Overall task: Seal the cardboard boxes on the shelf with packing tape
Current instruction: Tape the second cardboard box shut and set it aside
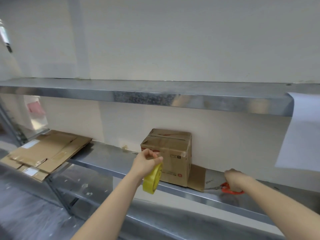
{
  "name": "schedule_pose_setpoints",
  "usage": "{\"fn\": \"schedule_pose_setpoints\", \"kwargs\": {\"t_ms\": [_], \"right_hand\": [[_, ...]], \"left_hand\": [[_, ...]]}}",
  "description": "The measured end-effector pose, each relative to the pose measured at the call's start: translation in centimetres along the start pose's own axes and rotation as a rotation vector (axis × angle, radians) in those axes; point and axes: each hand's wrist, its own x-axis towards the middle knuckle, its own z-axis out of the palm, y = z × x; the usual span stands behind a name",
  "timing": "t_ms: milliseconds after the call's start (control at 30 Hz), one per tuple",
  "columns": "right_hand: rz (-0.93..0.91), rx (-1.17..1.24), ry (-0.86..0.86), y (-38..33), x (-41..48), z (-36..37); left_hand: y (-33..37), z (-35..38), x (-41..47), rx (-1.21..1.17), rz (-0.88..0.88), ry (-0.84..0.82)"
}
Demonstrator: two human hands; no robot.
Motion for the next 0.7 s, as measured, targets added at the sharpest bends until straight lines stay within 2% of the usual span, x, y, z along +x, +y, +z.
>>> {"fn": "schedule_pose_setpoints", "kwargs": {"t_ms": [100, 167, 267, 367, 400, 500, 567, 700], "right_hand": [[0.095, -0.011, 0.027, 0.8, 0.7, 1.5], [0.07, 0.073, 0.08, 0.1, 0.9, 1.1], [-0.029, 0.318, 0.315, -2.7, 0.8, -1.7], [-0.238, 0.594, 0.663, -5.8, 0.1, -5.0], [-0.305, 0.658, 0.721, -6.6, -0.4, -5.9], [-0.419, 0.671, 0.707, -7.9, -0.9, -7.3], [-0.425, 0.638, 0.643, -8.1, -0.9, -7.5], [-0.415, 0.513, 0.624, -8.2, -0.7, -7.6]], "left_hand": [[-0.6, -0.6, -0.2, -0.075, 0.015, 0.013], [-0.9, -0.7, -0.3, -0.063, 0.017, 0.019], [-1.1, -0.5, -0.5, -0.044, 0.021, 0.052], [-0.7, -0.6, -1.1, -0.019, 0.032, 0.06], [-0.6, -0.7, -1.2, -0.019, 0.029, 0.061], [-0.5, -1.5, -1.6, -0.002, 0.034, 0.082], [-0.4, -2.2, -1.8, 0.004, 0.033, 0.1], [-0.7, -3.3, -2.1, -0.021, 0.022, 0.141]]}}
